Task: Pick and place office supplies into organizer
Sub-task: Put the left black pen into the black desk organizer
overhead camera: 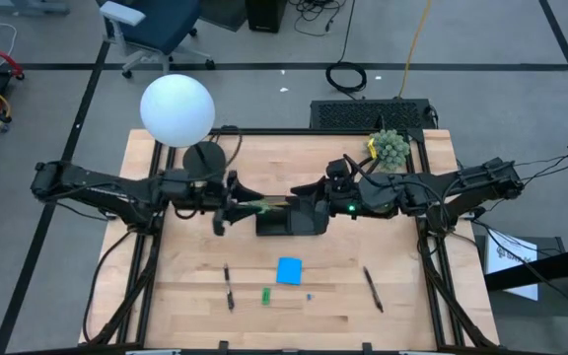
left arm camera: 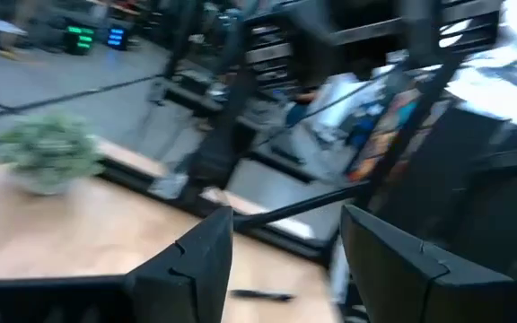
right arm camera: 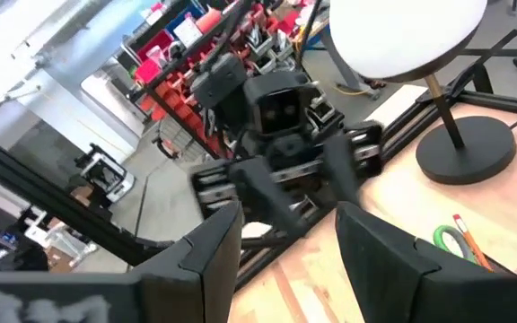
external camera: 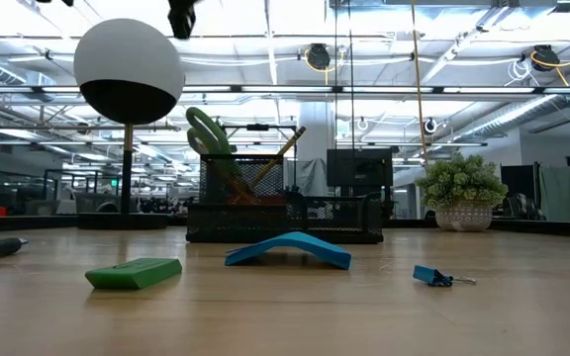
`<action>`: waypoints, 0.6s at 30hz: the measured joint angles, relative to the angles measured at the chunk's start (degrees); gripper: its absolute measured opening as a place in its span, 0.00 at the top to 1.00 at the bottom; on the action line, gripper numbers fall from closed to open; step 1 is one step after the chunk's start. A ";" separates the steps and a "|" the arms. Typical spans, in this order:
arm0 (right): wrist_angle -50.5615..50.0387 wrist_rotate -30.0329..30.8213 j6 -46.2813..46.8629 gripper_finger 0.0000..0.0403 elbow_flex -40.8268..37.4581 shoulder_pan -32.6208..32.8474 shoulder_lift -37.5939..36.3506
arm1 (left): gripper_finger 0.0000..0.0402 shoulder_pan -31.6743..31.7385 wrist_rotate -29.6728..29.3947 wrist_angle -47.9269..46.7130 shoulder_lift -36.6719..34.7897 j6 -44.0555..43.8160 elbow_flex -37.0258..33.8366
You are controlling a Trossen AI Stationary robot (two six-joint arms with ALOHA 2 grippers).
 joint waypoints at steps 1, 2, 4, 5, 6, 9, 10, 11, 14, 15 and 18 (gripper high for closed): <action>0.67 0.86 -0.13 0.58 0.00 0.00 0.07 | 0.50 -0.53 1.24 0.06 -0.83 -0.95 0.00; 1.11 1.52 -0.33 0.58 0.00 -0.02 0.09 | 0.50 -1.02 2.51 0.20 -1.60 -1.91 0.00; 1.53 2.91 -0.61 0.58 0.00 -0.02 0.11 | 0.50 -2.28 4.64 0.01 -3.36 -3.15 0.00; 1.55 3.25 -0.63 0.58 0.00 -0.02 0.13 | 0.50 -3.08 5.43 0.04 -4.23 -3.36 0.00; 1.55 4.02 -0.63 0.58 0.00 -0.02 0.13 | 0.50 -3.88 5.95 0.03 -5.24 -3.30 0.00; 1.55 4.68 -0.63 0.58 0.00 -0.02 0.17 | 0.50 -6.55 6.10 -0.51 -7.89 -1.77 0.00; 1.55 4.78 -0.63 0.58 0.00 -0.02 0.17 | 0.50 -7.46 5.69 -1.21 -8.76 -1.13 0.00; 1.55 4.84 -0.63 0.58 0.00 -0.02 0.17 | 0.50 -8.25 5.01 -2.22 -9.50 -0.29 0.00; 1.53 4.88 -0.63 0.58 0.01 -0.02 0.19 | 0.50 -10.54 2.35 -5.94 -11.37 2.23 0.00; 1.53 4.88 -0.63 0.58 0.00 -0.02 0.19 | 0.50 -11.21 1.65 -6.96 -11.75 2.84 0.00; 1.53 4.49 -1.17 0.58 0.00 -0.02 0.22 | 0.50 -12.74 0.25 -10.10 -12.60 4.41 0.00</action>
